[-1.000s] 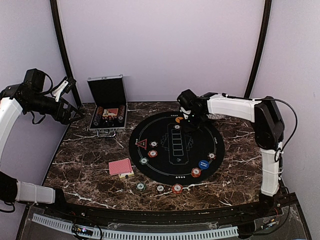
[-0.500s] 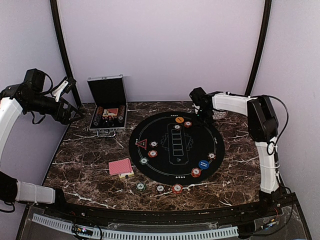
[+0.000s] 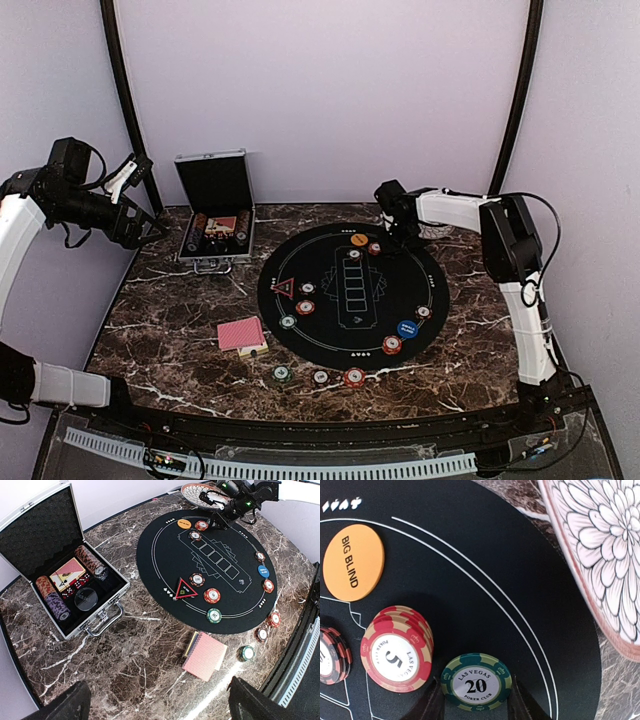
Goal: Distribute texas hold em gaming equipment
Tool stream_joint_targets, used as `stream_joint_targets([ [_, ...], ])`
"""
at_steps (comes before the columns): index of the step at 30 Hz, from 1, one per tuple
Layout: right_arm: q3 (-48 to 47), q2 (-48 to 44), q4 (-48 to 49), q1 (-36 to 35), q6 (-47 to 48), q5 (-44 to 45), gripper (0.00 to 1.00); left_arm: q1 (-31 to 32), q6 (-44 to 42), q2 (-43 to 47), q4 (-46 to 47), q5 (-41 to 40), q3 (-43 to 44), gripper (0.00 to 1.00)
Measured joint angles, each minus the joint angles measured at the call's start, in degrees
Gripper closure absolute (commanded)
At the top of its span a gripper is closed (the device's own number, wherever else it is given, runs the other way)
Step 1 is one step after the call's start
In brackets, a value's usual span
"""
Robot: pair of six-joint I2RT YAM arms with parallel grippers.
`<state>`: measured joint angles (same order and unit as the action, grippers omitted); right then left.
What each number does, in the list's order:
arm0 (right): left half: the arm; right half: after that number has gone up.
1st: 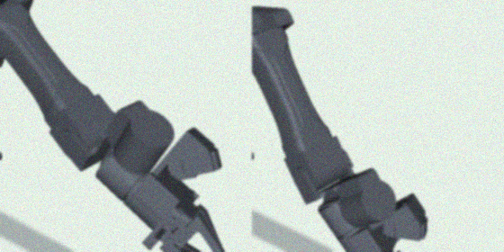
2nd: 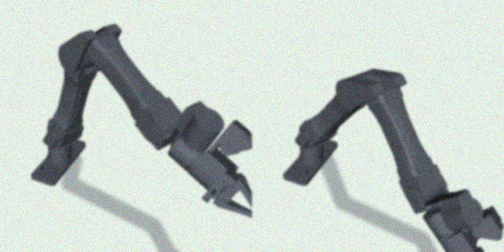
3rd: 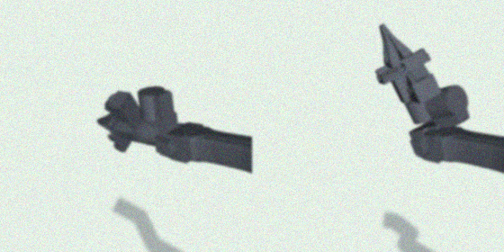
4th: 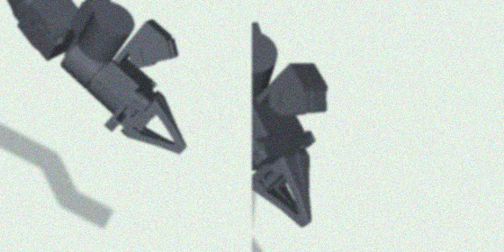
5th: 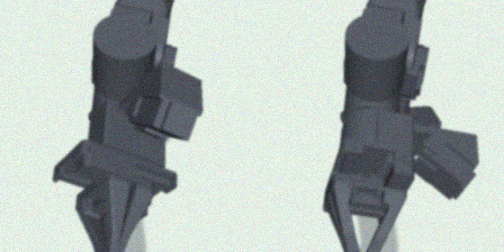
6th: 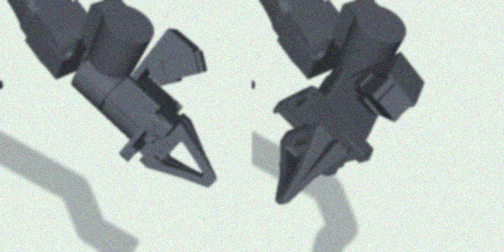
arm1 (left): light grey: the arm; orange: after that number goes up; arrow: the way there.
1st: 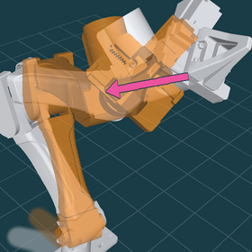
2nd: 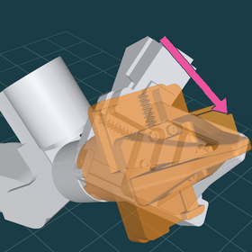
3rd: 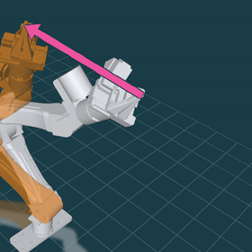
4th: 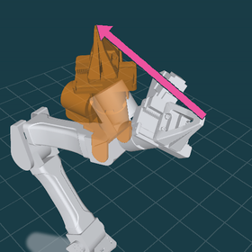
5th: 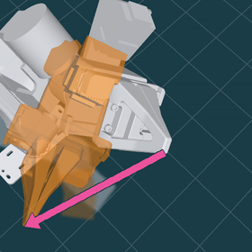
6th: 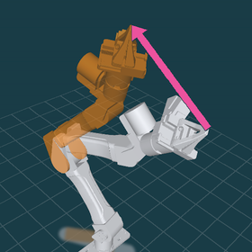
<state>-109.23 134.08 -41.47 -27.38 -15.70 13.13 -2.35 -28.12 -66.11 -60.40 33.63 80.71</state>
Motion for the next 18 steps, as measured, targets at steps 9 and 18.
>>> stream_joint_targets([
  [9,0.00,-0.02,0.52,0.07,-0.46,-0.11,0.40,0.00,0.00,0.00,-0.20,0.00,0.00,0.01],
  [18,6.27,-8.57,0.59,-2.84,-0.26,0.20,0.49,0.00,0.00,0.00,-0.22,0.00,0.00,0.01],
])
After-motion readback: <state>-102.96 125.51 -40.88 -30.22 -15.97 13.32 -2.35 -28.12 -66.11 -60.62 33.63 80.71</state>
